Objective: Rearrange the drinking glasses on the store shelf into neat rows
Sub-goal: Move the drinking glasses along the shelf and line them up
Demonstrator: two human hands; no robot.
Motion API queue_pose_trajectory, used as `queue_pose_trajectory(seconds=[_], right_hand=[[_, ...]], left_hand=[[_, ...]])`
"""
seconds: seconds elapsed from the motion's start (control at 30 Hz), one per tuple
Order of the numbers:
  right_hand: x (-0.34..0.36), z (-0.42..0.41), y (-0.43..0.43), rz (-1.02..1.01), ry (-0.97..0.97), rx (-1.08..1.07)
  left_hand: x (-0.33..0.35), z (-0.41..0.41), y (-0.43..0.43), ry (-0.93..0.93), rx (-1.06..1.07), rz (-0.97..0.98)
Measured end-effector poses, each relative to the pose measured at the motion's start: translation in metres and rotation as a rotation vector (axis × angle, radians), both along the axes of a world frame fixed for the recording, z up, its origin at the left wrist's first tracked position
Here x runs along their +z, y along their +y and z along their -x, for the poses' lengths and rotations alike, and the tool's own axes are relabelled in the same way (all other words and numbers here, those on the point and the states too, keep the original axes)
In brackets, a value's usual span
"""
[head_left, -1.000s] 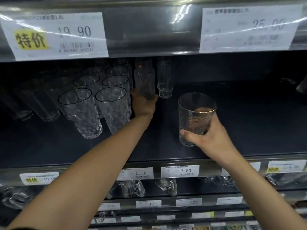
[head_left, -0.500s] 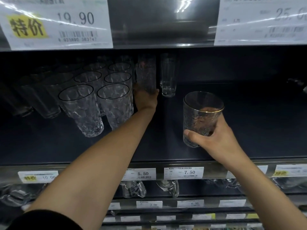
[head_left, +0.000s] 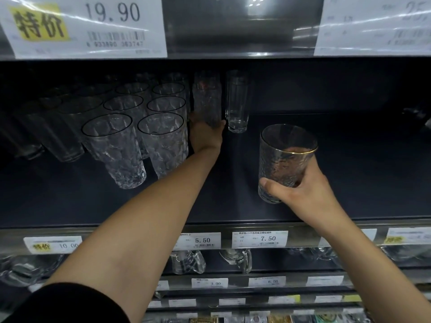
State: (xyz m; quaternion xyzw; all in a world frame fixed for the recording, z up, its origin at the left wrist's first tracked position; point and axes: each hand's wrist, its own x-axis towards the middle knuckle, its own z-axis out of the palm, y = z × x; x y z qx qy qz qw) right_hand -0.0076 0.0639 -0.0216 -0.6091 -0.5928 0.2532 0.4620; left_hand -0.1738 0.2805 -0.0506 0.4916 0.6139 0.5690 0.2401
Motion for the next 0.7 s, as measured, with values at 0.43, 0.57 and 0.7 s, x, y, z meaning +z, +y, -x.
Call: queue_pose_trajectory(seconds=[0.43, 0.57, 0.7], right_hand=[[0.0, 0.001, 0.0, 0.014, 0.016, -0.01], [0.0, 0.001, -0.001, 0.014, 0.017, 0.0], [0.001, 0.0, -0.001, 0.011, 0.015, 0.01]], left_hand=[[-0.001, -0.002, 0.006, 0.017, -0.01, 0.024], [0.001, -0.002, 0.004, 0.048, 0.009, 0.072], [0.006, -0.003, -0.007, 0.127, 0.039, 0.127]])
